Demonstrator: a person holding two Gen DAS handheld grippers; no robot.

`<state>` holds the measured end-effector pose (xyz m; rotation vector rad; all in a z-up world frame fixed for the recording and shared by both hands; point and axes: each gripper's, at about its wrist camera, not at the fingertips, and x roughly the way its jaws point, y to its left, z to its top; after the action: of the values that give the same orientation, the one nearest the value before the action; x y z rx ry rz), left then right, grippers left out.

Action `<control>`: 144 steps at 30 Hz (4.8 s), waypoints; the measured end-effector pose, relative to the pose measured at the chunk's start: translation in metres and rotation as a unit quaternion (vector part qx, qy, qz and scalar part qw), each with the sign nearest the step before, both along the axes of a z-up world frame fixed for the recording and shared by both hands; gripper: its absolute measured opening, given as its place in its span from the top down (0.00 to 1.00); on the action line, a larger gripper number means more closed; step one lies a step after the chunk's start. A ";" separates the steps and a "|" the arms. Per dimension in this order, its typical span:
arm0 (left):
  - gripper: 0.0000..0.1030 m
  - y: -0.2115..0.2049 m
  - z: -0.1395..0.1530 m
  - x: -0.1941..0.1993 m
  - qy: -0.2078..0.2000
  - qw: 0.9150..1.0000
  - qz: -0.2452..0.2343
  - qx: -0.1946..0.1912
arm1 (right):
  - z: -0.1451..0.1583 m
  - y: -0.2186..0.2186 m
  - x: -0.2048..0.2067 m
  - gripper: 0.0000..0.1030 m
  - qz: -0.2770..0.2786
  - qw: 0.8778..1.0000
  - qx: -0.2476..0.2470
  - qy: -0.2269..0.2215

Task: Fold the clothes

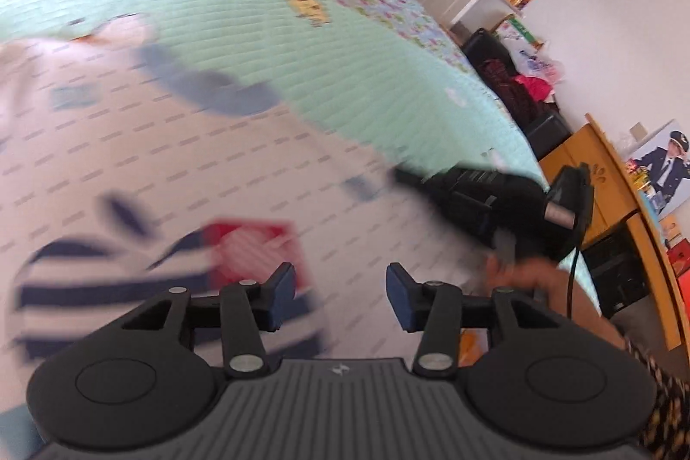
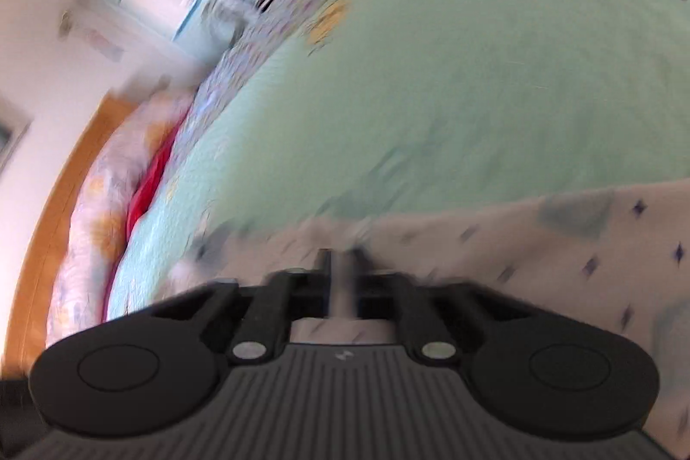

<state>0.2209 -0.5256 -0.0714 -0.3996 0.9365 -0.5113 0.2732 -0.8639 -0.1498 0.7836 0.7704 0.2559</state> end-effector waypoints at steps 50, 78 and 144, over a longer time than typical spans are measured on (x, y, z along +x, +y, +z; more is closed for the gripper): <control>0.89 0.444 0.008 -0.012 -0.014 0.930 0.366 -0.044 | 0.015 0.398 -0.075 0.50 0.131 0.991 -0.031 -0.009; 0.85 0.335 -0.010 -0.054 -0.043 0.981 -0.063 0.176 | 0.038 0.447 0.002 0.38 0.245 0.952 -0.169 -0.069; 0.93 0.418 -0.004 0.069 0.010 0.915 0.089 0.393 | 0.040 0.437 0.126 0.65 0.523 0.736 -0.386 -0.190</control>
<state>0.2899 -0.1073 -0.0759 0.2430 1.0334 0.0615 0.3989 -0.4264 -0.1099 -0.5779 0.7568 0.9988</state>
